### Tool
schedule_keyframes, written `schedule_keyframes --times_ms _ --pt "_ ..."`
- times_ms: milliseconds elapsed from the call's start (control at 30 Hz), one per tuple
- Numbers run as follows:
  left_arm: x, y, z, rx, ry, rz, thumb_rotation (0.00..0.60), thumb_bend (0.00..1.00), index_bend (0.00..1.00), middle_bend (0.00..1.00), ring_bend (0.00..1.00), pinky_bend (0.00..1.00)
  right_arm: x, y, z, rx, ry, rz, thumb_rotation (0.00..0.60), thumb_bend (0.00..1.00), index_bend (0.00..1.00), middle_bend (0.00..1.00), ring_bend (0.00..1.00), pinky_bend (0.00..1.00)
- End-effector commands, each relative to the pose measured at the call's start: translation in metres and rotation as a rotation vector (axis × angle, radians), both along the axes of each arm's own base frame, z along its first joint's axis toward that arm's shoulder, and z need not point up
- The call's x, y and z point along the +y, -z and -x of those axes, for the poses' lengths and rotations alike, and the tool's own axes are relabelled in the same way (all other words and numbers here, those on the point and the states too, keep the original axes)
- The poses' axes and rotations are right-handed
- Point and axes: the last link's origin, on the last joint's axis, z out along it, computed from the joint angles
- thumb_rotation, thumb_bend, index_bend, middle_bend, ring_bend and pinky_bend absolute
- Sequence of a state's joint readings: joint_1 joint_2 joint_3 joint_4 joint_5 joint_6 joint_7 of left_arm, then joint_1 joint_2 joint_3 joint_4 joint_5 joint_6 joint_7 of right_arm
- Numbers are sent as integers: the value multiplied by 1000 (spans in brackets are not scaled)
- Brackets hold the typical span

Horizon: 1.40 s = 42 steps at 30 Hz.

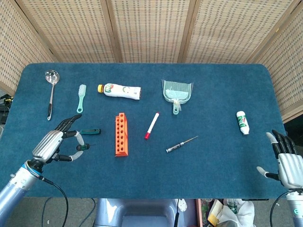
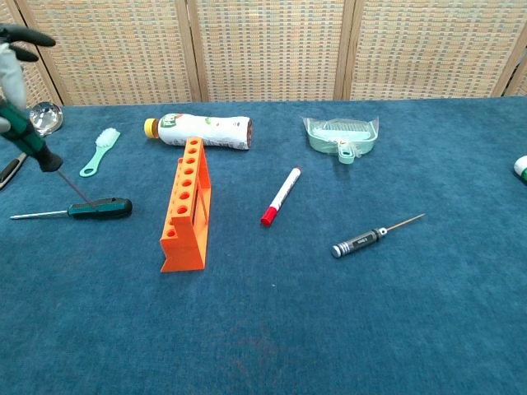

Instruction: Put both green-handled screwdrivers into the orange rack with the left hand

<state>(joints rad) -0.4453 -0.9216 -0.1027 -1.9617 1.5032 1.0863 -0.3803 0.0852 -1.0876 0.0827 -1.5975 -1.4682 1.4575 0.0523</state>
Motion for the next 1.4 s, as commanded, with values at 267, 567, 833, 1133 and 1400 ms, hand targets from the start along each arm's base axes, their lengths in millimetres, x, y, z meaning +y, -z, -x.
schedule_keyframes --times_ms 267,567,833,1133,1400 --pt "25 -37 -73 -59 60 187 600 490 680 0 0 0 -2 -1 2 -1 10 3 600 0 0 0 0 0" --pt "43 -42 -90 -35 29 258 600 494 680 0 0 0 -5 -2 4 -2 22 4 600 0 0 0 0 0" --pt "57 -19 -89 -53 2 293 600 495 680 0 0 0 -5 -1 4 -3 23 5 600 0 0 0 0 0" --pt "62 -9 -96 -77 -2 314 600 494 680 0 0 0 -6 -2 5 -8 30 6 600 0 0 0 0 0" --pt "63 -4 -100 -70 0 325 600 495 680 0 0 0 -7 -4 7 -11 35 9 600 0 0 0 0 0"
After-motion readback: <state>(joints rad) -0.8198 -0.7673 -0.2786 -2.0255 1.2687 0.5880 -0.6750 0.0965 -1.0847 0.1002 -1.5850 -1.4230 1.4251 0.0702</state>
